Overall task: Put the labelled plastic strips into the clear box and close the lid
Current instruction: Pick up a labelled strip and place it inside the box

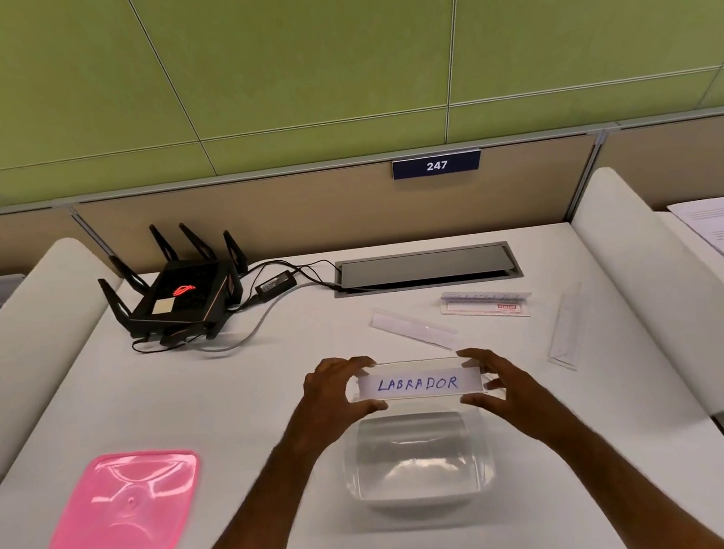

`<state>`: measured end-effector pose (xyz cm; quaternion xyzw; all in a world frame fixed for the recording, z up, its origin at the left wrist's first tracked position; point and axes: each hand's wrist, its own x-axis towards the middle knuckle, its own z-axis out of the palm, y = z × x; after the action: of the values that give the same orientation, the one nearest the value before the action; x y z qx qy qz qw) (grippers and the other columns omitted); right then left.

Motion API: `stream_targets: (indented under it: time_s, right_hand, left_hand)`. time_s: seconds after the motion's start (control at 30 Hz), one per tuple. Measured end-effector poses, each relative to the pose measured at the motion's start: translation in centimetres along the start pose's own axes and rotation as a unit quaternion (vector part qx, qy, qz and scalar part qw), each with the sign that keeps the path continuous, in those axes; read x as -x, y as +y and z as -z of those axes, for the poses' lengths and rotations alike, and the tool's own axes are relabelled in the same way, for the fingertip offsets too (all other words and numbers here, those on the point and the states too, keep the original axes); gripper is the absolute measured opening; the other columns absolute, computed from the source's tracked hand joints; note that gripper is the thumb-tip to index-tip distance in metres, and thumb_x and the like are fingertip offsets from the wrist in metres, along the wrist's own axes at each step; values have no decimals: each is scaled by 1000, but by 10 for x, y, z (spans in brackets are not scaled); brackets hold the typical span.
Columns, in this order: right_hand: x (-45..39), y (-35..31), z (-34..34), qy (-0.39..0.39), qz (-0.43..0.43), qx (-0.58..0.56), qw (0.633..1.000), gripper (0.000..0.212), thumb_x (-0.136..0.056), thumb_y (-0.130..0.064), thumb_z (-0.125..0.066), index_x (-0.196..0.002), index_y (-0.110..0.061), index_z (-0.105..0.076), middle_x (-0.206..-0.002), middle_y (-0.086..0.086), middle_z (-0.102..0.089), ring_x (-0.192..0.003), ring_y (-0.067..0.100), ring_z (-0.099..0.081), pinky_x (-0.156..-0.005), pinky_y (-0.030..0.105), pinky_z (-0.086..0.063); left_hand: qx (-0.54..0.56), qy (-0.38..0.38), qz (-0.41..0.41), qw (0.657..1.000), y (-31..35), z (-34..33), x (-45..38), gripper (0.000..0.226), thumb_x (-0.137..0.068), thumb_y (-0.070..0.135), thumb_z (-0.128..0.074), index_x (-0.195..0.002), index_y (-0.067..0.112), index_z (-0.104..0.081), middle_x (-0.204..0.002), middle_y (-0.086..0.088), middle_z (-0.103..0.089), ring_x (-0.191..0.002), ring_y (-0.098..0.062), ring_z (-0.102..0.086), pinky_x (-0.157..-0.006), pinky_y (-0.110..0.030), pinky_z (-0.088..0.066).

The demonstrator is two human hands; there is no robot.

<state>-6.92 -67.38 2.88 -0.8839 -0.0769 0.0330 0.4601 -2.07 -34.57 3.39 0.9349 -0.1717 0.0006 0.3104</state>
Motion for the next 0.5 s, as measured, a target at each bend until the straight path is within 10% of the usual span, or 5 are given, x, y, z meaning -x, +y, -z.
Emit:
stream_targets:
  time_s: [0.5]
  right_hand:
    - [6,6,-4,-18,-19,13,1000,61,-85,-46,-74,-137,-41,-42,-130,-17,-58,-121,2,-55,-91,22,-55]
  left_hand:
    - [-24,-4,-3,1000,1,-7,8,71,-67,69,-76,-129,42,-51,-113,25,-60,-116,-1,-41,-100,-27,-32]
